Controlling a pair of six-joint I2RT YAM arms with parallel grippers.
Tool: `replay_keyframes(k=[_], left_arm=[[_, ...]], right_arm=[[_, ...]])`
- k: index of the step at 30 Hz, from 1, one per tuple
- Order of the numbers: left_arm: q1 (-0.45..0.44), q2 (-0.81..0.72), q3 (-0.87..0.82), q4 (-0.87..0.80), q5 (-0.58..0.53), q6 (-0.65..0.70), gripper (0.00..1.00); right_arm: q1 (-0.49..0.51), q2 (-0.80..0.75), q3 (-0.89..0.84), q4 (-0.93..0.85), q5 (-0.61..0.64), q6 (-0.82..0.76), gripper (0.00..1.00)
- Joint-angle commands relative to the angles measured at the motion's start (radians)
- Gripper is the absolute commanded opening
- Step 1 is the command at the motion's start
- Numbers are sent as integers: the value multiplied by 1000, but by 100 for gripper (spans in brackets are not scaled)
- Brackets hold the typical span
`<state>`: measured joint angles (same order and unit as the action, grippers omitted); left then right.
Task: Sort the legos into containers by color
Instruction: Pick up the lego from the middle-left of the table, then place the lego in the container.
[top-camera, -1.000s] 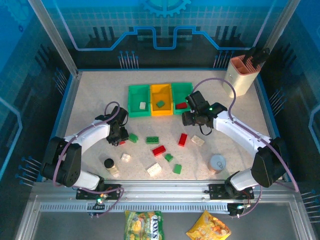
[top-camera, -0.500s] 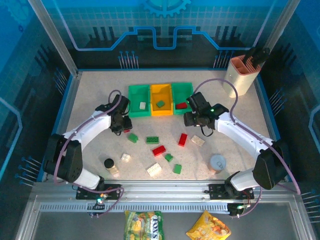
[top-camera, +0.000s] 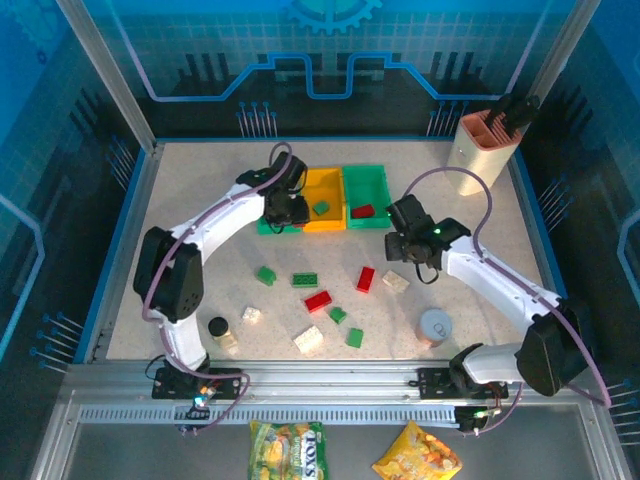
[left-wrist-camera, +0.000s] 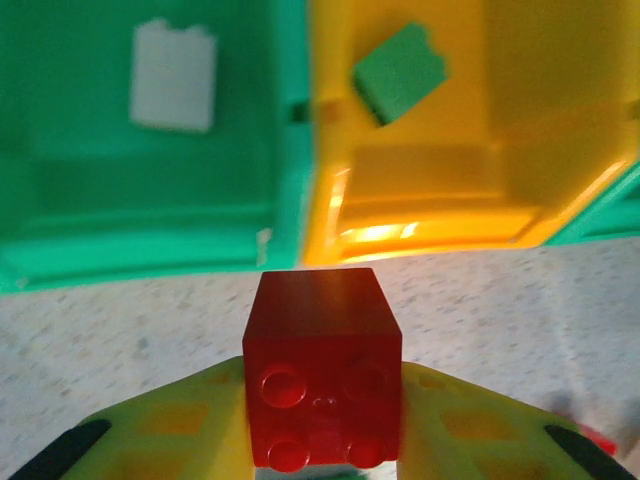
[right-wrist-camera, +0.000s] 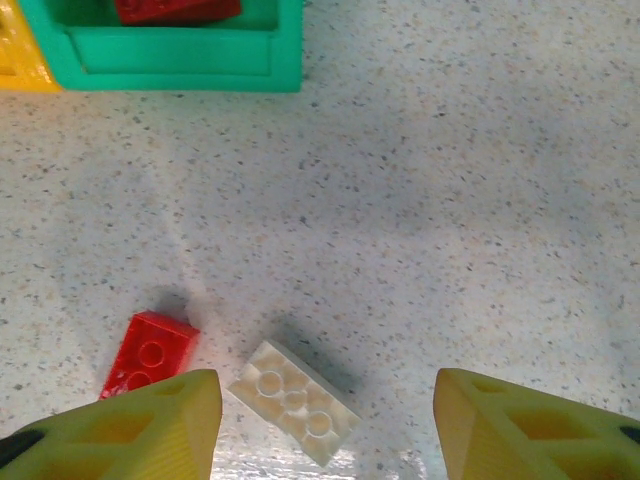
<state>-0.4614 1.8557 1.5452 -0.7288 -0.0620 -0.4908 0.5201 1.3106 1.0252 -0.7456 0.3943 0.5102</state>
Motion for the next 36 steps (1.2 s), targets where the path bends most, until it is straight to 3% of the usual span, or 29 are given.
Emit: replay_keyframes(k=[1,14,28,36], left_arm=[[-37,58,92,-13,40,19,35],[-162,251,349,195,-4,30,34],[-221,445,489,358,-285,104,35],[-223,534,545,348,-313,97,36]], right_arm=[[-25,-56,-25,-34,39,24,59],[-78,-125,-48,-70,45,10,58],[-103,-164,-38,-92,44,-5,58],[-119,-181,-43,-98,39,-21,58]])
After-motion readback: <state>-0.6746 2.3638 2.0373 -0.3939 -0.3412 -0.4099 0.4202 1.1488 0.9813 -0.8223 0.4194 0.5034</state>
